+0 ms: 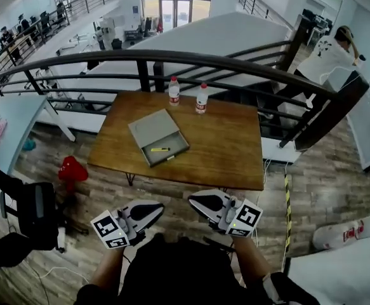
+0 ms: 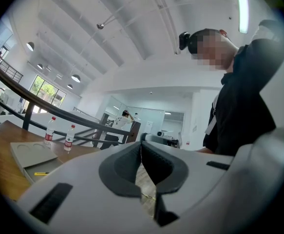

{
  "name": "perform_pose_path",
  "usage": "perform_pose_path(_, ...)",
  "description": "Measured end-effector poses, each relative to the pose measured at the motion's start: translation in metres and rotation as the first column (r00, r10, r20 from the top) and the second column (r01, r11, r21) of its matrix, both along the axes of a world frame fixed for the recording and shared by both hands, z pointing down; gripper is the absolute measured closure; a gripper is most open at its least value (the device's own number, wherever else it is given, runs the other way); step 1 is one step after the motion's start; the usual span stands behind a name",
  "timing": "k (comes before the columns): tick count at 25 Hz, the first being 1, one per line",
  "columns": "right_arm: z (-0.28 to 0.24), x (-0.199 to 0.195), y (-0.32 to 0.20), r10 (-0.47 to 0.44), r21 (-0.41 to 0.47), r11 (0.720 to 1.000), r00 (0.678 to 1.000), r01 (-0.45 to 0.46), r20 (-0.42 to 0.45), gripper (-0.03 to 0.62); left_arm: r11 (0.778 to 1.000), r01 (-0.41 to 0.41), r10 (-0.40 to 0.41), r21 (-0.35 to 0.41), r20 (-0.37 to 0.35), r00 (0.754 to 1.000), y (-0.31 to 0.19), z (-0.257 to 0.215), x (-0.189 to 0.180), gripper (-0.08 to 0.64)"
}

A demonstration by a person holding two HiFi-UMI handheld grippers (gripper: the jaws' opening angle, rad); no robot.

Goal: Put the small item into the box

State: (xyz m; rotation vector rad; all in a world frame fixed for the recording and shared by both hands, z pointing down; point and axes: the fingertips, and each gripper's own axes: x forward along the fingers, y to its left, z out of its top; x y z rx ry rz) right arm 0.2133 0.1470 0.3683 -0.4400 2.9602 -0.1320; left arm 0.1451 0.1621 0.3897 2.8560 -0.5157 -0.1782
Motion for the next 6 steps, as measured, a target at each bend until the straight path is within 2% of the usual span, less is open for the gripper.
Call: perform_pose_path(6, 0.028, 0.032, -0.035, 0.044, -0.009, 0.999, 0.999, -0.044, -0.016, 0.583, 0.999, 0.033, -0.032, -0.004, 0.008, 0.999, -0.021, 0.016, 0.007, 0.545)
